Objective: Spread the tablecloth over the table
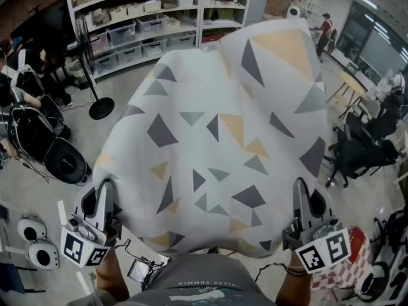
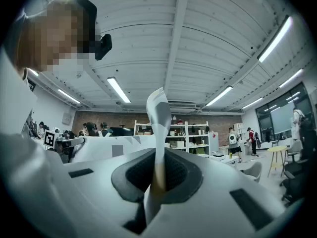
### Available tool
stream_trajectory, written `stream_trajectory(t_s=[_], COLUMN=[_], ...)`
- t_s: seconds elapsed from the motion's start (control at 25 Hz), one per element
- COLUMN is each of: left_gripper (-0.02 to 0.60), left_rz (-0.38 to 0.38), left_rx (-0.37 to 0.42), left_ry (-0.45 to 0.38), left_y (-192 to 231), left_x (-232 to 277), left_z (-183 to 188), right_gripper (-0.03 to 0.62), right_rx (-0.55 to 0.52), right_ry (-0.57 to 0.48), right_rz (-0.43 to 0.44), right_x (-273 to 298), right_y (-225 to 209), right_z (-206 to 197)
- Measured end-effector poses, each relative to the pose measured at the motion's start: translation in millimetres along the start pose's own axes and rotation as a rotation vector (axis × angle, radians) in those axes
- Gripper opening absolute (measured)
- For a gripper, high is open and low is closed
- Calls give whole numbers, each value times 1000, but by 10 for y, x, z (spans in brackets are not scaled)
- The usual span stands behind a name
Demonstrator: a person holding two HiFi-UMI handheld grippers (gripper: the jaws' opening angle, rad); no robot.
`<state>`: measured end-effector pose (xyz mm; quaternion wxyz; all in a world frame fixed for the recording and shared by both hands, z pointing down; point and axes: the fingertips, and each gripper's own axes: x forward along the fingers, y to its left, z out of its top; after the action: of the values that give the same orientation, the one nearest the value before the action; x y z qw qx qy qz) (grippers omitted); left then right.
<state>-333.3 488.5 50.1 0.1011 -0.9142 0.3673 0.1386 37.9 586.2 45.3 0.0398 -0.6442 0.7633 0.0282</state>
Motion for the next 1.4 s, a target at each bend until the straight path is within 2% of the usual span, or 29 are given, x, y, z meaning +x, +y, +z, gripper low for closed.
stream_trajectory(t_s=[0.72,1.12,1.4], left_gripper=[0,2,2], left_rz=[-36,-41,-12], left_rx=[-28,-55,-42], left_ry=[-6,0,28], left_y=[172,606,760], left_x=[65,198,465], left_z=[-237,-346,-624], right_gripper=[12,12,13], right_rx=[-2,25,58], right_ry=[6,4,8], right_rz=[-46,-64,-35], right_x=[71,433,885], right_y=[18,124,-144], right_z=[-146,-94,-355])
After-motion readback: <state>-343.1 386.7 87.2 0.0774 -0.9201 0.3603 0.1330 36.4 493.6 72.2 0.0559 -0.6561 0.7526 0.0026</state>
